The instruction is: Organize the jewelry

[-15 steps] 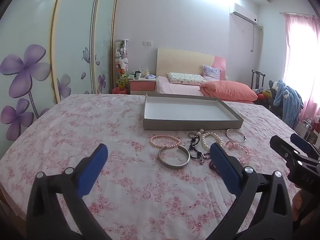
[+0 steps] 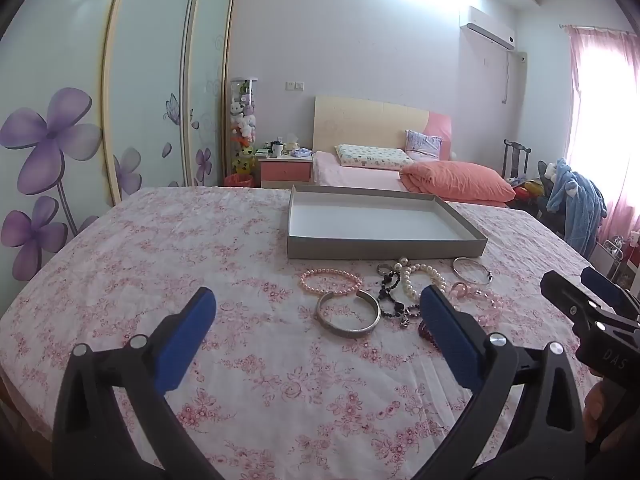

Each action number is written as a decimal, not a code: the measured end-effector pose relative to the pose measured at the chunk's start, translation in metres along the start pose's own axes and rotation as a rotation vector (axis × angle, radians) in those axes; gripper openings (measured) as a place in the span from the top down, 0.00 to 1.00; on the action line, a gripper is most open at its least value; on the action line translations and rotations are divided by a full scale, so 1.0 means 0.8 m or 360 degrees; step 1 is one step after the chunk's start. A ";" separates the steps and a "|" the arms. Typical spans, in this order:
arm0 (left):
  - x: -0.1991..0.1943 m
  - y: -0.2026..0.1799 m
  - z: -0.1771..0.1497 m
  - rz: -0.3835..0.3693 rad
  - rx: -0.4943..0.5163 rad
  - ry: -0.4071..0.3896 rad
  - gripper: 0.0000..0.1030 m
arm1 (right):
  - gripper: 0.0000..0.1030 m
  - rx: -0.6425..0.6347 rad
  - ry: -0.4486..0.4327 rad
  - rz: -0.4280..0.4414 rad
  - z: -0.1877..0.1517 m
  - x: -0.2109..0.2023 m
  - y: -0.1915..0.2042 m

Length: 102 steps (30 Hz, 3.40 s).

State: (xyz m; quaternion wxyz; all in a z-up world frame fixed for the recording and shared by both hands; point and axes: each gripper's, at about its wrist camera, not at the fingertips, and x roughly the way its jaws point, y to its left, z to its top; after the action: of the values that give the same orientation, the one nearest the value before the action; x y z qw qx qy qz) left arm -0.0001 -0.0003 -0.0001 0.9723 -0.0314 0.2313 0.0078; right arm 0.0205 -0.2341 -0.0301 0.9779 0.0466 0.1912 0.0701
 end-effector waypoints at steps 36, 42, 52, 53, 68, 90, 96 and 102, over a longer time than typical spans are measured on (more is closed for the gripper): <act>0.000 0.001 0.000 -0.0002 -0.0003 0.0004 0.04 | 0.02 0.0002 0.0002 0.0001 -0.001 0.000 0.000; 0.000 0.000 0.000 -0.0003 -0.0002 0.0004 0.04 | 0.02 0.0002 0.0002 0.0001 -0.002 0.000 0.001; 0.000 0.001 0.000 -0.0003 -0.0004 0.0005 0.04 | 0.02 0.0003 0.0003 0.0001 -0.002 -0.001 0.000; 0.000 0.001 0.000 -0.0003 -0.0004 0.0005 0.04 | 0.02 0.0002 0.0003 0.0001 -0.002 -0.002 0.000; 0.000 0.000 0.000 -0.0004 -0.0003 0.0005 0.04 | 0.02 0.0004 0.0004 0.0000 -0.002 -0.001 -0.001; 0.032 0.004 0.005 0.0031 0.0020 0.0110 0.04 | 0.03 -0.0011 0.0196 -0.0067 0.005 0.041 -0.021; 0.071 0.007 0.001 0.0037 0.0051 0.0277 0.04 | 0.43 -0.0034 0.0507 -0.0117 0.000 0.104 -0.030; 0.106 0.006 -0.003 0.0005 0.0072 0.0442 0.04 | 0.55 -0.0009 0.0709 -0.0205 -0.007 0.150 -0.043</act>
State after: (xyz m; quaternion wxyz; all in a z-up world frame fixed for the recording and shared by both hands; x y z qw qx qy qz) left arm 0.0739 0.0042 -0.0409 0.9314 -0.0099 0.3638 -0.0005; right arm 0.1322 -0.2494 -0.0837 0.9141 0.0150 0.4048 0.0166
